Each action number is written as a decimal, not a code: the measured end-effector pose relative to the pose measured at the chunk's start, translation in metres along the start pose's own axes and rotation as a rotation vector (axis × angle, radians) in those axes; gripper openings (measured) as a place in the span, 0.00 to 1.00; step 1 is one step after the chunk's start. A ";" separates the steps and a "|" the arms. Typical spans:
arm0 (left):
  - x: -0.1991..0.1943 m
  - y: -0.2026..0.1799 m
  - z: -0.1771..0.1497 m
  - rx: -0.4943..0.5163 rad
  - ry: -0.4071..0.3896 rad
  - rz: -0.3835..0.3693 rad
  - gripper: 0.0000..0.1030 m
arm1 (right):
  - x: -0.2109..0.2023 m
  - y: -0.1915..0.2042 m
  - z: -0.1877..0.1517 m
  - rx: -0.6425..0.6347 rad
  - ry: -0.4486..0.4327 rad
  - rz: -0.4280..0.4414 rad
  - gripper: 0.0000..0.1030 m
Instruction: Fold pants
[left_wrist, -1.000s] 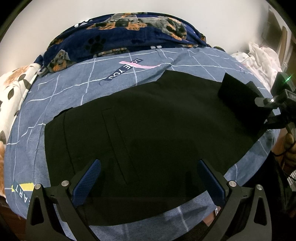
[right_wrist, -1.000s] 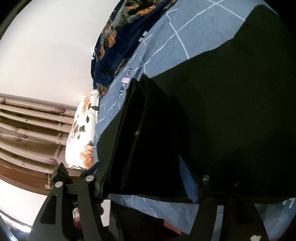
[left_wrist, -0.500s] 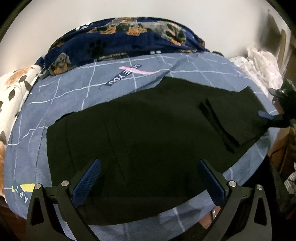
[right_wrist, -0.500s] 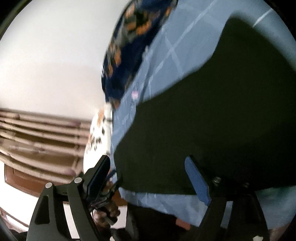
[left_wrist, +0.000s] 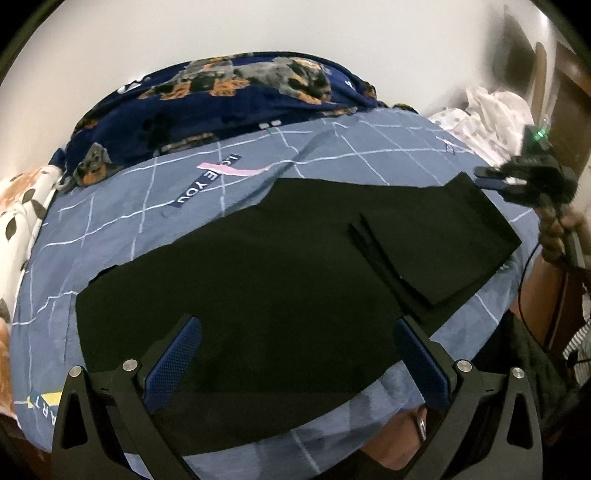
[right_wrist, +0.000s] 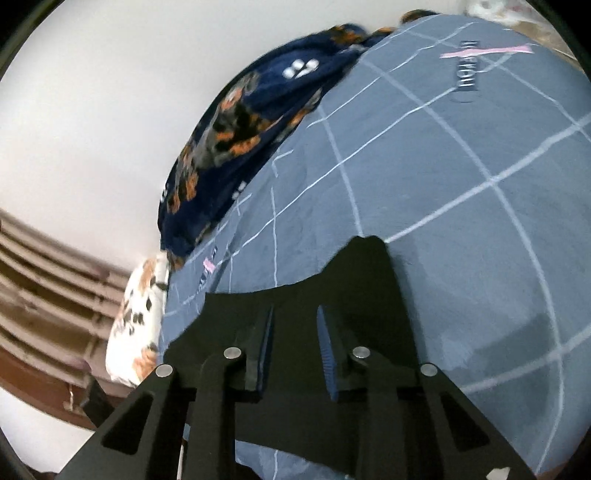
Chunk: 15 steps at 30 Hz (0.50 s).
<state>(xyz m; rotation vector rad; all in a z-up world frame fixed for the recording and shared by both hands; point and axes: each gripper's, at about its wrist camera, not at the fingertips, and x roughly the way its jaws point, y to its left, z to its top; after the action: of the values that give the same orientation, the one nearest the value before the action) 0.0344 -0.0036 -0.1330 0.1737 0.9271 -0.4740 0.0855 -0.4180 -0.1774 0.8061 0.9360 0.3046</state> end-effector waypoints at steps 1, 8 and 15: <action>0.001 -0.001 0.000 0.001 0.004 0.001 1.00 | 0.009 0.001 0.004 -0.017 0.018 -0.004 0.22; 0.011 -0.005 0.002 -0.012 0.032 -0.005 1.00 | 0.029 -0.018 0.009 -0.023 0.064 -0.099 0.21; 0.024 -0.008 0.004 -0.027 0.065 -0.019 1.00 | 0.024 -0.045 0.011 0.019 0.050 -0.117 0.17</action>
<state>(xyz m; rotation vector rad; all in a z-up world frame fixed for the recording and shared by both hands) 0.0463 -0.0194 -0.1495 0.1563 0.9988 -0.4752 0.1039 -0.4407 -0.2211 0.7609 1.0303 0.2145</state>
